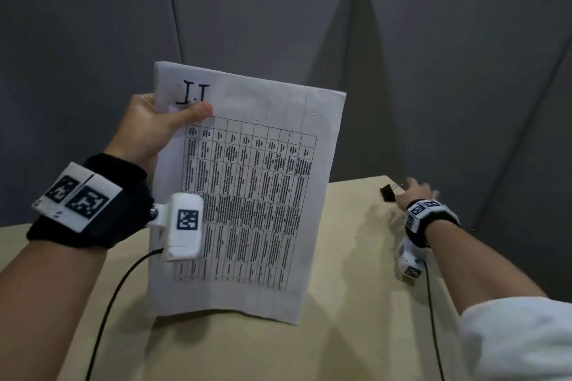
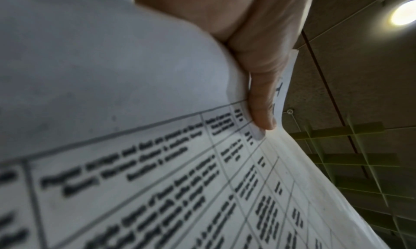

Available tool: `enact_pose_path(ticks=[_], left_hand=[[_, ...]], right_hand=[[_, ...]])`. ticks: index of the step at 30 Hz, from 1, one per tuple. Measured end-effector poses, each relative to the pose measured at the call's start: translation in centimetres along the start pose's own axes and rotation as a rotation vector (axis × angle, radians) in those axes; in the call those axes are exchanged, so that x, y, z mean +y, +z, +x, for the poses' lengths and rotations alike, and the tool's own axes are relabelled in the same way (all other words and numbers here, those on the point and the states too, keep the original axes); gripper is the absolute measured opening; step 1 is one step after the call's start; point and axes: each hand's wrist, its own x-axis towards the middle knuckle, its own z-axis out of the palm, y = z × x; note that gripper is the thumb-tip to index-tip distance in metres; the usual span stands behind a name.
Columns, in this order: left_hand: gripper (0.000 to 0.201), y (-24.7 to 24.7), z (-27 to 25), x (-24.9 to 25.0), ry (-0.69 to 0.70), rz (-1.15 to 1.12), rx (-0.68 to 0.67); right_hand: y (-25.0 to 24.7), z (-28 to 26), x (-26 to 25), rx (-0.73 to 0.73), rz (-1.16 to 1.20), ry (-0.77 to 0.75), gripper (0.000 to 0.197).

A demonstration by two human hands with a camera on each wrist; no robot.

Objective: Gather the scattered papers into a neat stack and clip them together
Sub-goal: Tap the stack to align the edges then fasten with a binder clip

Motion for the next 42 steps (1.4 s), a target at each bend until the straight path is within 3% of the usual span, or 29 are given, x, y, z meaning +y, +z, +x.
enact_pose_path(ticks=[6,11,15,18,20,24,26,28,30,32,35,39,42], left_hand=[[0.011,0.4,-0.1,-1.2,0.009,-0.018,0.014],[0.011,0.4,-0.4,-1.1,0.042,-0.027,-0.002],[0.017,0.0,-1.0,-1.1,0.046,-0.052,0.006],[0.018,-0.2,-1.9,-0.7,0.047,-0.089,0.013],[0.019,-0.4,-2.6,-0.3,0.046,-0.101,0.008],[0.022,-0.8,-4.3,0.3,0.033,-0.122,0.003],[0.013,-0.8,-5.2,0.4,0.029,-0.125,0.002],[0.003,-0.7,-5.8,0.2,0.035,-0.104,0.017],[0.007,-0.5,-6.1,0.0,0.036,-0.081,0.026],[0.007,-0.3,-6.4,-0.3,0.027,-0.065,0.035],[0.010,-0.3,-6.7,-0.6,0.021,-0.063,0.066],[0.010,-0.5,-7.1,0.2,0.031,-0.107,0.118],[0.011,-0.6,-7.6,1.2,0.074,-0.155,0.161]], right_hand=[[1.0,3.9,0.0,-0.112,-0.184,-0.081,0.054],[1.1,4.8,-0.9,0.003,-0.165,-0.060,0.030],[1.3,4.4,-1.6,-0.004,-0.121,-0.046,0.016],[0.9,2.9,-2.1,-0.085,-0.060,-0.025,0.024],[0.3,1.0,-2.3,-0.178,-0.046,-0.050,0.017],[0.0,-2.8,-2.7,-0.361,0.072,-0.126,0.012],[-0.7,-4.9,-3.1,-0.360,0.141,-0.139,0.013],[-2.3,-7.0,-3.9,-0.335,0.350,-0.146,0.012],[-5.1,-9.1,-4.7,-0.319,0.660,-0.166,0.009],[-8.5,-11.2,-5.8,-0.247,0.913,-0.250,0.025],[-13.7,-14.9,-7.2,-0.056,1.083,-0.480,0.032],[-18.6,-21.4,-9.1,0.092,1.128,-0.840,0.036],[-19.7,-26.2,-10.6,0.055,1.106,-1.028,0.026]])
